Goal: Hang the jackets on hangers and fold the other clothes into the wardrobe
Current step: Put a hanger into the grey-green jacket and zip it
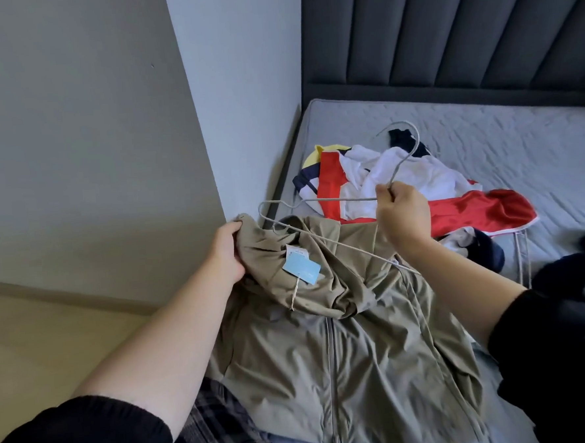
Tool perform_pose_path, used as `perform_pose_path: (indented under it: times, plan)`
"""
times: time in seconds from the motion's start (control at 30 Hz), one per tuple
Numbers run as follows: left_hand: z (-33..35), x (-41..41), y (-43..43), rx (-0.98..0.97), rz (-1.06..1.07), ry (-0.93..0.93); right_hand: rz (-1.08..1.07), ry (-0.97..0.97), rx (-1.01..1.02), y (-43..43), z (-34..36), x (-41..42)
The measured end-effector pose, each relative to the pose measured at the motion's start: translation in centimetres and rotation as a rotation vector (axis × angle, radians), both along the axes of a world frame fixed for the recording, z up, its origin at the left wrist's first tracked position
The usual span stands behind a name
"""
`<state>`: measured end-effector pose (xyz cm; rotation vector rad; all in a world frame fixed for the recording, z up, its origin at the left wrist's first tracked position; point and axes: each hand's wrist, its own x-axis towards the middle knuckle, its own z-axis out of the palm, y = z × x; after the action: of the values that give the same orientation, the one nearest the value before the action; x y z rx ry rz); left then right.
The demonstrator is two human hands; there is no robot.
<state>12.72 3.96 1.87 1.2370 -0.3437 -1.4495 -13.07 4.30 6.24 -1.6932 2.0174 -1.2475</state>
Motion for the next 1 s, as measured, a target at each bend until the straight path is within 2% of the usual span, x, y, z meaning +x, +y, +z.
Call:
perform_pose_path:
  times: [0.07,0.2,0.27,0.33,0.43,0.63,0.7,0.73,0.77,0.83,0.87,0.9,0.93,1.0]
  plan:
    - [0.5,0.1,0.3,-0.020,-0.006,-0.008,-0.033,0.055,-0.005,0.2,0.2,0.1]
    - [1.6,-0.5,1.4,-0.007,-0.066,-0.056,-0.134,0.020,-0.112,0.3,-0.1,0.4]
    - [1.6,-0.6,2.3,0.073,-0.192,-0.145,-0.139,0.049,0.016,0.3,-1.4,0.7]
    - [1.4,-0.3,3.5,0.173,-0.356,-0.264,-0.119,0.050,0.262,0.5,-3.5,0.7]
    - [0.7,0.3,5.5,0.257,-0.554,-0.406,-0.045,-0.065,0.608,1.1,-6.9,1.4]
    - [-2.4,1.9,7.7,0.375,-0.789,-0.535,0.167,-0.077,0.788,1.7,-9.8,5.6]
    - [-3.0,2.3,7.8,0.412,-0.848,-0.587,0.192,-0.050,0.736,1.4,-10.1,5.7]
    - [-3.0,2.3,7.9,0.430,-0.886,-0.680,0.187,-0.018,0.676,1.3,-9.9,5.6]
    - [-3.1,2.3,7.8,0.446,-0.929,-0.841,0.172,0.008,0.598,1.0,-9.4,5.5]
    - [-3.9,2.7,7.0,0.456,-0.973,-1.276,0.147,0.008,0.426,0.5,-7.7,5.1]
    - [-4.4,2.9,6.4,0.436,-0.936,-1.462,0.142,-0.013,0.351,0.3,-6.6,4.9]
    - [-5.1,3.1,5.6,0.397,-0.851,-1.567,0.136,-0.041,0.287,0.0,-5.4,4.7]
    - [-5.4,3.1,4.9,0.343,-0.738,-1.577,0.131,-0.069,0.244,-0.3,-4.2,4.5]
    - [-5.3,2.6,3.5,0.212,-0.524,-1.446,0.143,-0.147,0.194,-0.9,-2.0,4.1]
